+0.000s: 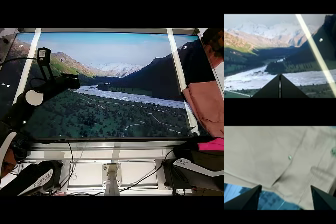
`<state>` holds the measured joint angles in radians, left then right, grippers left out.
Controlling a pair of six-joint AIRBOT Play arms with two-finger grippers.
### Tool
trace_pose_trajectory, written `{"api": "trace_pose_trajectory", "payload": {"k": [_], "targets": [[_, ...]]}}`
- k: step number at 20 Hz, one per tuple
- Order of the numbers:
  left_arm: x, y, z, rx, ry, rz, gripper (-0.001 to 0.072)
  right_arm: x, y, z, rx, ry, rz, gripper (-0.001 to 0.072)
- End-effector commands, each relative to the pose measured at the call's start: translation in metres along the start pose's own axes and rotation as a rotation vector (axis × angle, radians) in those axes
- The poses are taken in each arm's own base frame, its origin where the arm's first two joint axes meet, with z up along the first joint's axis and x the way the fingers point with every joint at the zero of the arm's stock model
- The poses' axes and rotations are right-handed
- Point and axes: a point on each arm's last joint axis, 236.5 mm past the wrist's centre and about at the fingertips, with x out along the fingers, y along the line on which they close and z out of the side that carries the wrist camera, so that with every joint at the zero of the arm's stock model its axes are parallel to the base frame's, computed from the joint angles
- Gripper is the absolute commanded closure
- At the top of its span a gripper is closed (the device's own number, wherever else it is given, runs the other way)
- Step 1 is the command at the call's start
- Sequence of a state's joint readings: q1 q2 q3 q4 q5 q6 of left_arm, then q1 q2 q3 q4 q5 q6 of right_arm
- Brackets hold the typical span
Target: Fold the clothes and pants, and hang the long-sleeved shirts on hangers.
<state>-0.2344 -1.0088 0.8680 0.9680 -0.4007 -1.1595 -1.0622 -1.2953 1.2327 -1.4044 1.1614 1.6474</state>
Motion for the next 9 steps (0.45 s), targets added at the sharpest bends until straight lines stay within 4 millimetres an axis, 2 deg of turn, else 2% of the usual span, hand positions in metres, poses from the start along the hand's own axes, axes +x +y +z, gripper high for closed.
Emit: {"api": "trace_pose_trajectory", "payload": {"k": [1, 3, 6, 8, 9], "targets": [[0.000, 0.000, 0.001, 0.000, -0.002, 0.001, 0.0690, -0.026, 0.024, 0.040, -0.154, -0.162, 0.077, 0.0051], [0.000, 0.000, 0.001, 0.000, -0.002, 0.001, 0.0690, -0.064, 0.057, 0.074, -0.211, -0.306, 0.173, 0.0109], [0.000, 0.000, 0.001, 0.000, -0.002, 0.001, 0.0690, -0.136, 0.113, 0.109, -0.312, -0.525, 0.322, 0.0112], [0.000, 0.000, 0.001, 0.000, -0.002, 0.001, 0.0690, -0.172, 0.146, 0.116, -0.320, -0.612, 0.421, 0.0112], [0.000, 0.000, 0.001, 0.000, -0.002, 0.001, 0.0690, -0.182, 0.159, 0.115, -0.331, -0.629, 0.454, 0.0112]]}}
